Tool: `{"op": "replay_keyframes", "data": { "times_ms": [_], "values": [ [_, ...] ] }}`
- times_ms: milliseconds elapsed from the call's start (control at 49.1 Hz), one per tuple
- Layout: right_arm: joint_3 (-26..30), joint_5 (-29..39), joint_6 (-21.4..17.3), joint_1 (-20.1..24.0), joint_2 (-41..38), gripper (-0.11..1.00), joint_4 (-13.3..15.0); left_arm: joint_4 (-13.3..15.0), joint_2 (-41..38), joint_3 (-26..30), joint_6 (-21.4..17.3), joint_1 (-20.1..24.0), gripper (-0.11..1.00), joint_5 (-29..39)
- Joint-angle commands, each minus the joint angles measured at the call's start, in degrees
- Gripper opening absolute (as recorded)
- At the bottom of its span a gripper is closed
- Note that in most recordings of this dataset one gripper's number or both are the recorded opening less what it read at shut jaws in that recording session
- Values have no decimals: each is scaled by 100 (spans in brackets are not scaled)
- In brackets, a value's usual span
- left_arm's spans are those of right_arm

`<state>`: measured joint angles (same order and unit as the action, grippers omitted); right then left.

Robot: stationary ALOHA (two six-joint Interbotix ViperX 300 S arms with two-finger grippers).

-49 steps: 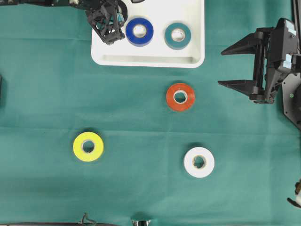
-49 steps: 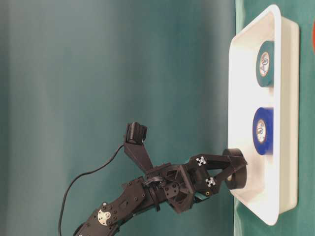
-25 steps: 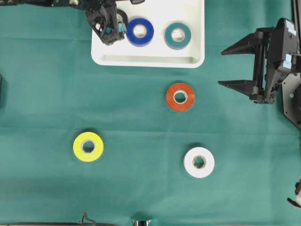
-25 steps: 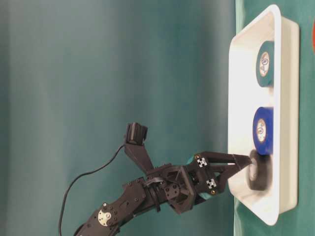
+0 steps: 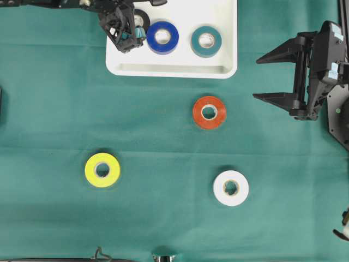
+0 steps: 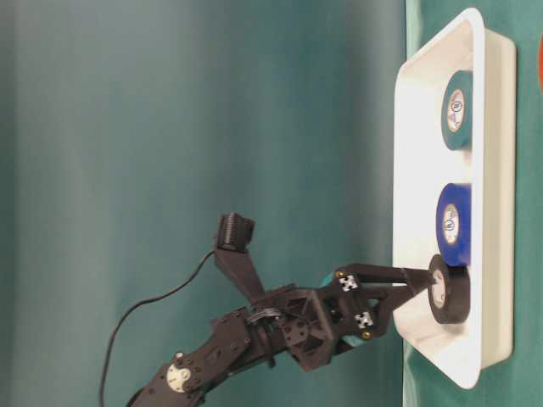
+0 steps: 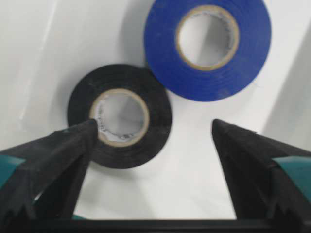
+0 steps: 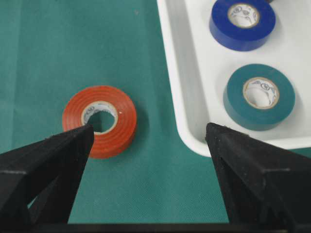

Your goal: Pick up the tape from a random location and place it into the white case.

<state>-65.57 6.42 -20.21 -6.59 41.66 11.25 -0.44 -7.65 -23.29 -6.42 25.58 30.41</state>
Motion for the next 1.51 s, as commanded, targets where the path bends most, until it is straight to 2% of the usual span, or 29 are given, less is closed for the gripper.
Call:
{"op": "replay_keyframes", "data": {
  "times_ms": [0, 265, 590, 794, 1140, 1486],
  "values": [
    [132, -9, 0, 0, -9, 90, -9, 18, 369, 123, -9, 9, 100, 35],
    [149, 18, 0, 0, 0, 90, -9, 18, 721, 308, -18, 0, 100, 475],
    [149, 35, 0, 0, 0, 90, -9, 18, 738, 290, -26, -62, 100, 510],
    [158, 35, 0, 0, 0, 90, 0, 26, 756, 237, -9, -519, 100, 510],
    [158, 26, 9, 0, -9, 90, 0, 35, 773, 237, 9, -1775, 100, 475],
    [176, 35, 0, 0, 0, 90, 0, 35, 800, 202, 9, -1837, 100, 439]
  ]
}}
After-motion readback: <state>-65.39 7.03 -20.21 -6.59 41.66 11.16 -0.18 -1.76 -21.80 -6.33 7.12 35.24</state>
